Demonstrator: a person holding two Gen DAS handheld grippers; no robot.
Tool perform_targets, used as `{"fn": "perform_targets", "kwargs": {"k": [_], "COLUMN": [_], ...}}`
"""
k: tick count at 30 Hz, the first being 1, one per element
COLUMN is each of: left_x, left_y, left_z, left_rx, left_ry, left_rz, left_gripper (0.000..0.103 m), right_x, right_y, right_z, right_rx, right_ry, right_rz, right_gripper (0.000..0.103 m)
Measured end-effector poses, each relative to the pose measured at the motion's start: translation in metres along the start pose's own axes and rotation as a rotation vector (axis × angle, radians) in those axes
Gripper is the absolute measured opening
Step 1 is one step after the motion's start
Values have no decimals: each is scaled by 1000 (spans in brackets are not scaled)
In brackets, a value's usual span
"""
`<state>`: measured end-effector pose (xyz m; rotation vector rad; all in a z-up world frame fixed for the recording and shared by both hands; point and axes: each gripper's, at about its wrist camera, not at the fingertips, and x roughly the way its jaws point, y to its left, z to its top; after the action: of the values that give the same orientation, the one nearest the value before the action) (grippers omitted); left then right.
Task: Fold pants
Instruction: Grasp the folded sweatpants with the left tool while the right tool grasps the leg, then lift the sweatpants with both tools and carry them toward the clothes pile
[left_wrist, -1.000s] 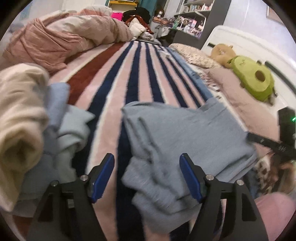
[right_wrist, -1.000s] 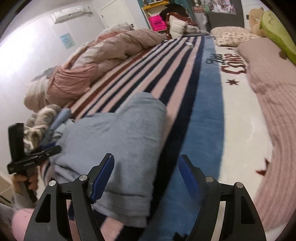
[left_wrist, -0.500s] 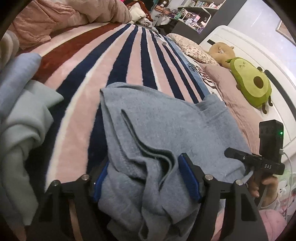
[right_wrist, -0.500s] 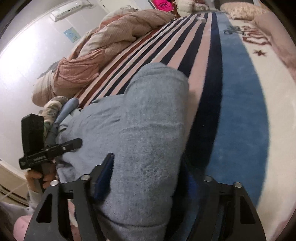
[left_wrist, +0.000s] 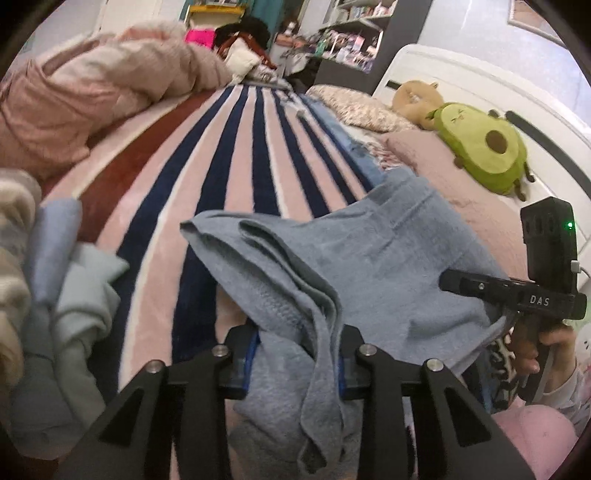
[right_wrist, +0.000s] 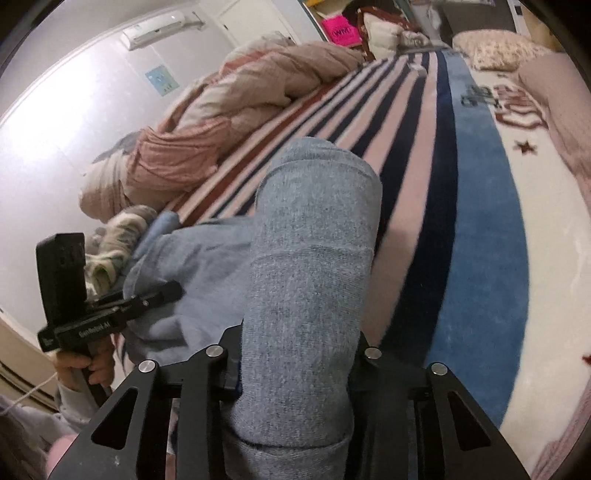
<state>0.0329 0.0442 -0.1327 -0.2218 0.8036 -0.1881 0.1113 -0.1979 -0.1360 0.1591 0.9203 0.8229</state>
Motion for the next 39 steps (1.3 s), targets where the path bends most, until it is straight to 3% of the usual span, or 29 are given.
{"fn": "perform_targets", "kwargs": {"k": [9, 17, 25, 39], "left_x": [-55, -106, -167, -229], "left_y": [1, 26, 72, 167], "left_z": [11, 11, 13, 11], "left_rx": [22, 0, -27, -107], "left_ry": [-119, -219, -322, -400], "left_rz": [18, 58, 120, 280], "left_gripper": [27, 26, 25, 25], "right_x": [-20, -19, 3, 81], "right_y": [39, 86, 144, 244], "right_z": [11, 26, 47, 86], "right_rx": [-63, -121, -209, -325], "right_ry": [-61, -70, -59, 16], "right_rz": [15, 55, 116, 180], "right_gripper": [28, 28, 28, 28]}}
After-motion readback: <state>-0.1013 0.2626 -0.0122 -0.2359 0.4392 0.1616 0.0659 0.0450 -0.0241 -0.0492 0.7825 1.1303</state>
